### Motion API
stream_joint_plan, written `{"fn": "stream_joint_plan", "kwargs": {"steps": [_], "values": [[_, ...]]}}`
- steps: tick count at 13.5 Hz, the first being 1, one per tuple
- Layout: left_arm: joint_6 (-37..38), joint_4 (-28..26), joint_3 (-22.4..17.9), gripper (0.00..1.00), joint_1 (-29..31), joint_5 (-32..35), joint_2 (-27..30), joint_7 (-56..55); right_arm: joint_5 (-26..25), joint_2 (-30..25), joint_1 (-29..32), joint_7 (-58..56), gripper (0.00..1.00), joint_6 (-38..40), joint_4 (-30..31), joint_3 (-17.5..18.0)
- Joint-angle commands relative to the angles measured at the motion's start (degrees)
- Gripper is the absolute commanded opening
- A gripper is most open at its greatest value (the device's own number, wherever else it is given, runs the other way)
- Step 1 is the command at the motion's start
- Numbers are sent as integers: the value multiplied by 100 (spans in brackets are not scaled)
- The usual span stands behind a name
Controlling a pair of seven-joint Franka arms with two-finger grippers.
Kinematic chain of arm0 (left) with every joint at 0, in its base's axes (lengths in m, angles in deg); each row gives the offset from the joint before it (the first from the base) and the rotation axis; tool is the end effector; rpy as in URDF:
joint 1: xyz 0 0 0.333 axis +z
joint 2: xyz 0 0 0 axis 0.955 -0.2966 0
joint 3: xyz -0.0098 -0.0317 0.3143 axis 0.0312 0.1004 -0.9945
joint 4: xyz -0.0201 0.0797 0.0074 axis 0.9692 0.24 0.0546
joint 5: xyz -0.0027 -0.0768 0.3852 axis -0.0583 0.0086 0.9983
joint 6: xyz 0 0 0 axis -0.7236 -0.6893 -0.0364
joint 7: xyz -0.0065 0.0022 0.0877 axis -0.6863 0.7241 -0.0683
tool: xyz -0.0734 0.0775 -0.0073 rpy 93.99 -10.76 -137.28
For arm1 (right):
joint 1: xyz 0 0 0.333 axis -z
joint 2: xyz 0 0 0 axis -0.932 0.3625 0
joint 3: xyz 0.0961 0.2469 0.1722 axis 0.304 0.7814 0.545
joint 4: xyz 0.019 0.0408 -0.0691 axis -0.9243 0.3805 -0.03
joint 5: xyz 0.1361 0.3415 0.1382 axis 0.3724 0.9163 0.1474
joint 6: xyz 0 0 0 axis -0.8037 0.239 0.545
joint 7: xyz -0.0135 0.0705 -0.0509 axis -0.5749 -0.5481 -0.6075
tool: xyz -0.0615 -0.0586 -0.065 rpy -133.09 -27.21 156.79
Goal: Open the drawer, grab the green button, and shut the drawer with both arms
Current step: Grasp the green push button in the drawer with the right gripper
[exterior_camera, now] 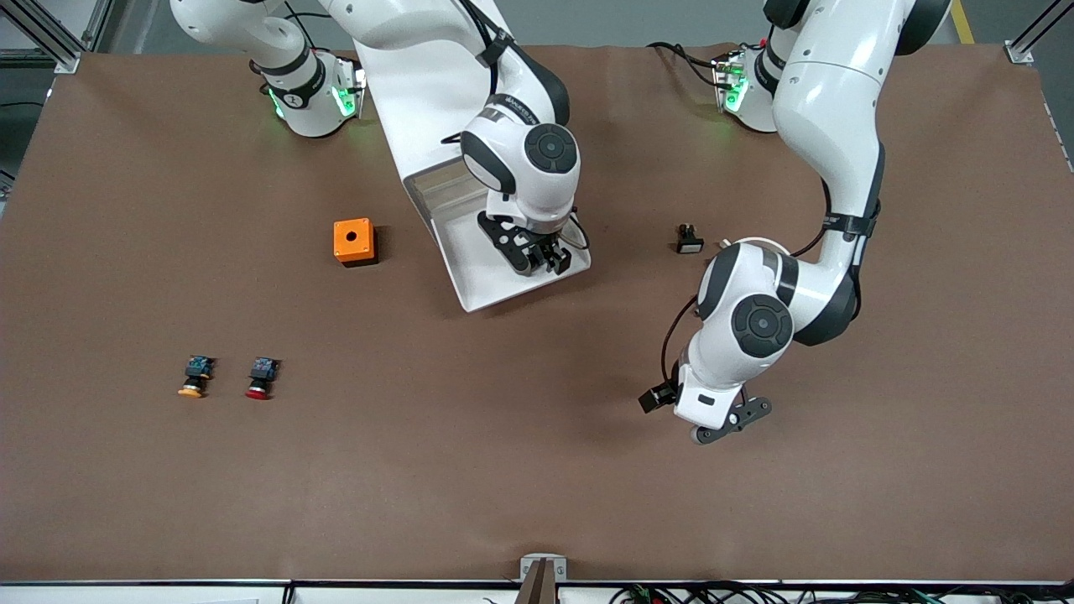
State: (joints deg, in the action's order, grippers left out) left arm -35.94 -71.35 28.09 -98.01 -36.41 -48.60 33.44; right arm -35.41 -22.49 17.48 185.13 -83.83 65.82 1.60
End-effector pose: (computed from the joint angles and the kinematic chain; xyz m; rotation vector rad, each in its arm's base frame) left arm 0.6839 -0.2919 0.2876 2.9794 0.6420 0.0474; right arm 0.4343 0.5335 0.2811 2.7462 -1.3482 -0.0164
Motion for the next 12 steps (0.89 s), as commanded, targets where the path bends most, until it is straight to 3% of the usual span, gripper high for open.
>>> {"fn": "stream_joint_plan", "kwargs": {"steps": [1, 2, 4, 5, 6, 7, 12], "values": [[-83, -35, -13, 100, -23, 127, -15, 27, -108, 84, -95, 146, 81, 34, -118, -69], [-83, -35, -13, 100, -23, 118, -6, 27, -125, 84, -103, 146, 81, 34, -91, -69], [-83, -35, -13, 100, -23, 118, -6, 27, -187, 84, -121, 138, 66, 43, -82, -60], [-83, -44, -13, 100, -14, 118, -6, 27, -195, 84, -121, 129, 45, 34, -82, -60], [-83, -44, -13, 100, -5, 101, -6, 27, -196, 84, -130, 129, 13, 34, -91, -60], [-83, -44, -13, 100, -5, 101, -6, 27, -187, 84, -130, 137, 0, 43, -100, -60], [-83, -44, -13, 100, -5, 101, -24, 27, -99, 31, 62, 6, 0, 165, -424, -52]]}}
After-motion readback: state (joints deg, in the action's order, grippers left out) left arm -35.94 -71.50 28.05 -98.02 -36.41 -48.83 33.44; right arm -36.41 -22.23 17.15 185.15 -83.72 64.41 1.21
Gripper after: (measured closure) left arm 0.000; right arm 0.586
